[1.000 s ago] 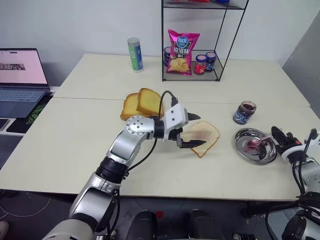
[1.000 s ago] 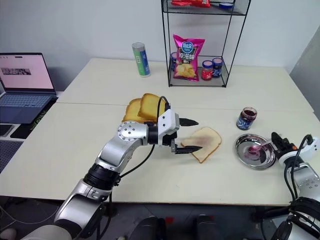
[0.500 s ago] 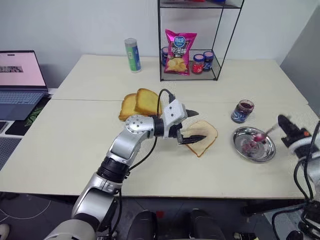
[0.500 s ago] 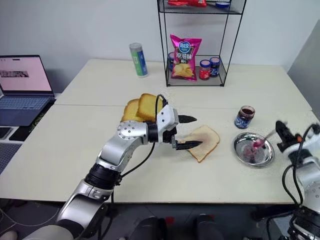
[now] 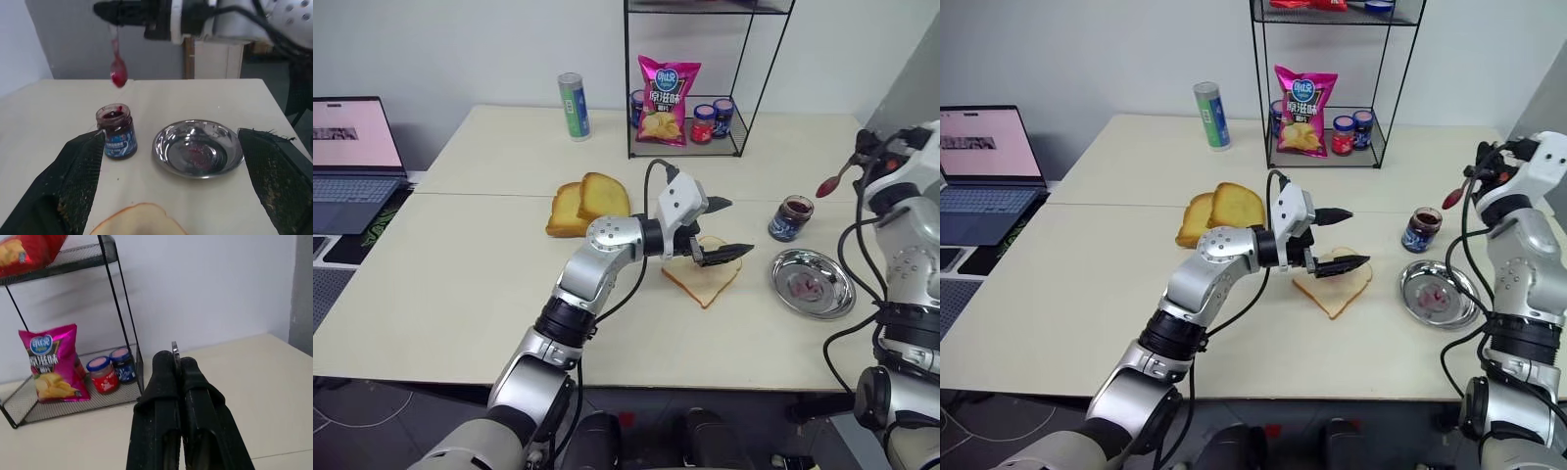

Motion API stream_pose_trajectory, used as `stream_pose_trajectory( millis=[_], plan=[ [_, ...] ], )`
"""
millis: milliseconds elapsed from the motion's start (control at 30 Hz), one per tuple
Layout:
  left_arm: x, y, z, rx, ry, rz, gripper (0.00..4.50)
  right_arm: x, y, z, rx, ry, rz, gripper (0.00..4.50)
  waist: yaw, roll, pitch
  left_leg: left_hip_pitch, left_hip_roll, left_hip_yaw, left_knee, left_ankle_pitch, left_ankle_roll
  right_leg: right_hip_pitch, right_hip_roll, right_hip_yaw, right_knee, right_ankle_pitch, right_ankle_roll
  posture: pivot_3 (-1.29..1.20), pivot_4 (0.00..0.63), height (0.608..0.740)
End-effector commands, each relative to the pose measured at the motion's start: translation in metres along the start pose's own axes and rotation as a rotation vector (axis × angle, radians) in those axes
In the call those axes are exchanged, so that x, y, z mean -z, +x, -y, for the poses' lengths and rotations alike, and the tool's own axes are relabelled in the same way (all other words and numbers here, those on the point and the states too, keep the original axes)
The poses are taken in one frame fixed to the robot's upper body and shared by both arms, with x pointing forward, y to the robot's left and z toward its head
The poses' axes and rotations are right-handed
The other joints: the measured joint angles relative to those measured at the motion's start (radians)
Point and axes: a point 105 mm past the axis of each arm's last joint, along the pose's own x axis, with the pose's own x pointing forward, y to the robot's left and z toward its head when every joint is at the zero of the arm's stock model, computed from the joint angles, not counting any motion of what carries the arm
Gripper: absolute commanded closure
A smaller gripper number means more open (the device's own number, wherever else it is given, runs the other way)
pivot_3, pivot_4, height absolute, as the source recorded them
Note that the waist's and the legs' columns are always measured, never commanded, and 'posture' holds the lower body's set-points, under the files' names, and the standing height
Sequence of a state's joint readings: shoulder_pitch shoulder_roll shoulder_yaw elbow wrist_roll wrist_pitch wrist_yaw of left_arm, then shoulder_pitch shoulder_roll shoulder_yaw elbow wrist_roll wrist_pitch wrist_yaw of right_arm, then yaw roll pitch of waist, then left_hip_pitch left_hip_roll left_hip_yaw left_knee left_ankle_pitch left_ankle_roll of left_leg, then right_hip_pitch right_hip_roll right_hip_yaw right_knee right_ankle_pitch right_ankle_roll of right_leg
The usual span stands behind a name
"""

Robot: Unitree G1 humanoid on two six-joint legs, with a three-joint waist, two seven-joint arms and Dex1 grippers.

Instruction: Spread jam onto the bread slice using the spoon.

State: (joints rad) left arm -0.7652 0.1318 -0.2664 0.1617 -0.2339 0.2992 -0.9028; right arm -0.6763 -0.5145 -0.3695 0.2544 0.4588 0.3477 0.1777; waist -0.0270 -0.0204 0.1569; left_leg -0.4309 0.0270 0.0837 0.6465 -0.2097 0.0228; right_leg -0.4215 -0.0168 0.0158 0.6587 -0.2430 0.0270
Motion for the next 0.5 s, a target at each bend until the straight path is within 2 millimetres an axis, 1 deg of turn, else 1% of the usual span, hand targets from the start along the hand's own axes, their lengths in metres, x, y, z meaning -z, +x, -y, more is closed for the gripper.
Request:
stream_pose_trajectory(
  millis=[33,167,500],
  plan=[
    [-0.010,-0.005,-0.004,-0.023,0.031,0.025,0.00,-0.010,0.007,-0.006,-0.031,-0.031,0.065,4.46,0.000,0.000,0.000,0.000,0.000,0.000,0.000,0.000,0.000,0.000,0.000,0.000,0.000,0.000,0.000,0.00,0.150,0.740],
    [-0.008,-0.010,-0.004,-0.036,0.032,0.015,0.00,0.006,0.011,-0.011,-0.047,-0.055,0.044,4.46,-0.002,0.000,0.000,0.000,0.000,0.000,0.000,0.000,0.000,0.000,0.000,0.000,0.001,0.000,-0.001,0.00,0.150,0.740],
    [-0.010,-0.012,-0.004,-0.043,0.032,0.007,0.00,0.029,0.021,-0.018,-0.042,-0.053,0.004,4.46,-0.002,0.000,0.000,0.000,0.000,0.000,0.000,0.000,0.000,0.000,0.000,0.000,0.001,0.001,-0.002,0.00,0.150,0.740]
  ],
)
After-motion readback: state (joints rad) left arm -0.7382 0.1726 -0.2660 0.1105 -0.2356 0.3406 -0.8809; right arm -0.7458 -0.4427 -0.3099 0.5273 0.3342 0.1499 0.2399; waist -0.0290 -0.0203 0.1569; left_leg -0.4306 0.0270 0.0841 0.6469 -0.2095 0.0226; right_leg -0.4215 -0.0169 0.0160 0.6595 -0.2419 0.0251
